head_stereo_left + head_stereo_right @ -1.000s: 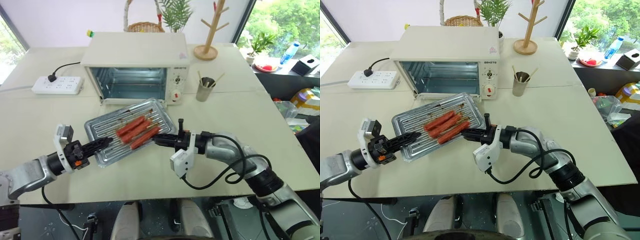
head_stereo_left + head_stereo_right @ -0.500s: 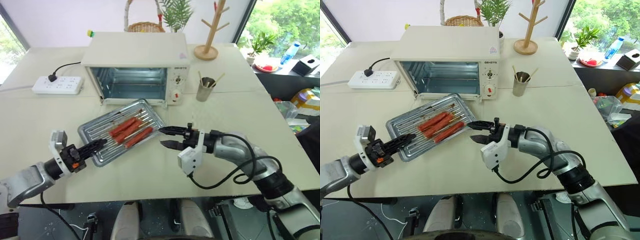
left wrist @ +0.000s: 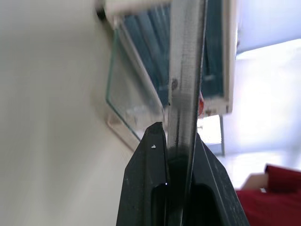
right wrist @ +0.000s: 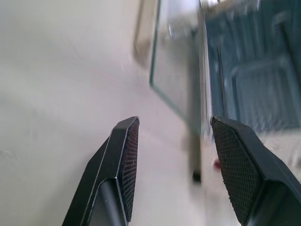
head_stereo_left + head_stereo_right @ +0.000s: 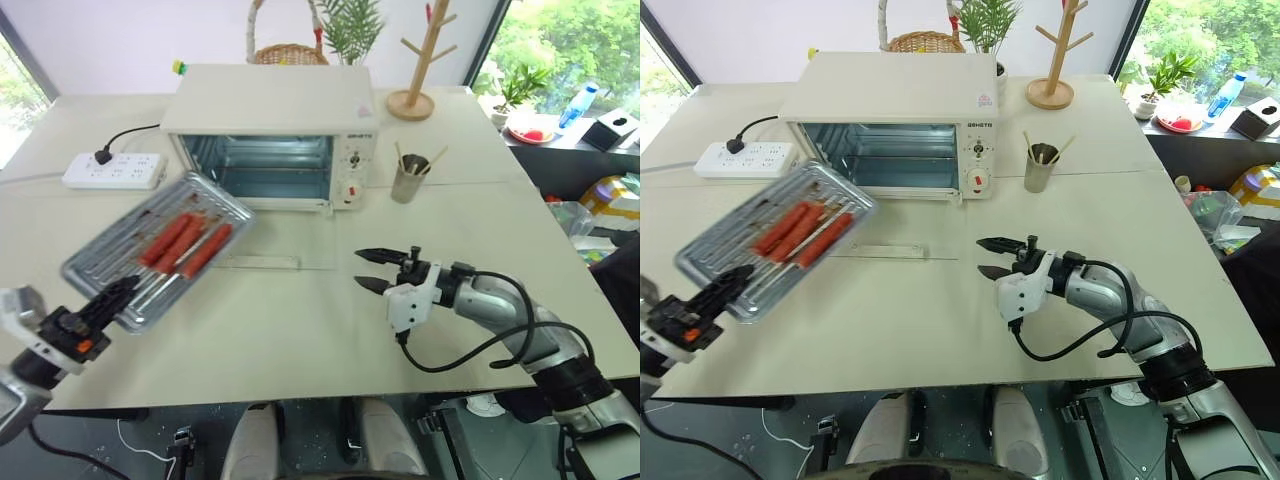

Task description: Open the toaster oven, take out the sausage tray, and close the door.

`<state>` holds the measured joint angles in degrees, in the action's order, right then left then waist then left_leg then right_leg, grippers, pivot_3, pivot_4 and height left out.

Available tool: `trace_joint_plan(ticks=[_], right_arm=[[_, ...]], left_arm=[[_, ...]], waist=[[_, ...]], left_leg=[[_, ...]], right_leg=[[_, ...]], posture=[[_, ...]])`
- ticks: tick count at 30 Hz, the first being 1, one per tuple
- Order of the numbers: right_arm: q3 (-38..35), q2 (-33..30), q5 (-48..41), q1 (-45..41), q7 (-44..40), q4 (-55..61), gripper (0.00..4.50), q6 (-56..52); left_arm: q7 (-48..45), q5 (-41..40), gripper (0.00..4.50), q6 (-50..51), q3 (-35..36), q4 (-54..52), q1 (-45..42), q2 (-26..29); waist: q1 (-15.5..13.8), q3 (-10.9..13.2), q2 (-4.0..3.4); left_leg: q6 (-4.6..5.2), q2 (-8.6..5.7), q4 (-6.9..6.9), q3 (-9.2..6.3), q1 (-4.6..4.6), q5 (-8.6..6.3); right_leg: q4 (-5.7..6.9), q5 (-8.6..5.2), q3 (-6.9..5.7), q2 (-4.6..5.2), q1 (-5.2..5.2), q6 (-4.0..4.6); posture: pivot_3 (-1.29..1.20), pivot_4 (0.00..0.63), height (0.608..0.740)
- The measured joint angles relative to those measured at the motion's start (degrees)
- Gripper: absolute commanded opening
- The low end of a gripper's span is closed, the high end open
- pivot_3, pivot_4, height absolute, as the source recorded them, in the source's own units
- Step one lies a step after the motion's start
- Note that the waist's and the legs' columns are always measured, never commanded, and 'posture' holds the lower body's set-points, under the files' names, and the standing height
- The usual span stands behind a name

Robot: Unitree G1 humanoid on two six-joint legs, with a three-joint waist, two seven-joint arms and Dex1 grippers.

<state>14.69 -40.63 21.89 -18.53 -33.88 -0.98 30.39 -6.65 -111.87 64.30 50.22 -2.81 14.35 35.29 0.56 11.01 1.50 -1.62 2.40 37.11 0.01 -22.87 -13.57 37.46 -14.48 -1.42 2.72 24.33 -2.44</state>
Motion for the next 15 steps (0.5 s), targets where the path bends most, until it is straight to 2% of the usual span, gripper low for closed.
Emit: trace_joint_plan(ticks=[2, 4, 5, 8, 15], right_arm=[[-0.15, 0.56, -0.28, 0.05, 0.17, -0.61, 2.44, -0.89], [-0.32, 1.30, -0.70, 0.07, 0.39, -2.09, 1.92, -2.24], [-0.33, 1.63, -0.79, 0.08, 0.43, -3.12, 1.61, -2.87], [-0.31, 2.59, -0.83, 0.05, 0.45, -5.37, 0.07, -3.74], [1.42, 7.17, -0.12, -3.23, 0.99, -6.83, 0.02, -4.24]], left_arm=[[-0.18, 0.00, 0.00, -0.18, 2.69, -1.11, 1.98, -0.67], [-0.24, 0.00, 0.00, -0.63, 6.26, -1.93, 4.33, -1.07], [-0.23, 0.00, 0.00, -1.36, 8.25, -1.93, 5.22, -1.28], [0.08, -0.01, 0.00, -3.69, 12.32, -1.83, 6.74, -2.01], [5.45, -0.01, 0.00, -10.22, 12.82, -0.70, 1.17, -4.61]], waist=[[0.03, -0.02, 0.03], [0.05, -0.05, 0.09], [0.06, -0.06, 0.09], [0.06, -0.06, 0.09], [-0.17, -0.16, 0.27]], left_leg=[[0.00, 0.01, 0.00, 0.01, -0.01, 0.00], [0.00, 0.02, 0.00, 0.00, -0.01, -0.01], [0.00, 0.02, -0.01, 0.00, -0.01, -0.01], [0.00, 0.02, -0.02, 0.00, -0.01, -0.01], [-0.01, 0.02, -0.01, -0.02, -0.05, -0.01]], right_leg=[[-0.07, 0.00, 0.00, 0.00, -0.02, 0.00], [-0.11, 0.00, 0.00, 0.00, -0.02, 0.01], [-0.12, 0.01, -0.01, 0.00, -0.02, 0.01], [-0.15, 0.01, -0.01, -0.01, -0.02, 0.03], [-0.17, 0.03, -0.03, -0.01, -0.05, 0.04]], posture=[[0.00, 0.150, 0.740], [0.00, 0.150, 0.740], [0.00, 0.150, 0.740], [0.00, 0.150, 0.740], [0.00, 0.150, 0.740]])
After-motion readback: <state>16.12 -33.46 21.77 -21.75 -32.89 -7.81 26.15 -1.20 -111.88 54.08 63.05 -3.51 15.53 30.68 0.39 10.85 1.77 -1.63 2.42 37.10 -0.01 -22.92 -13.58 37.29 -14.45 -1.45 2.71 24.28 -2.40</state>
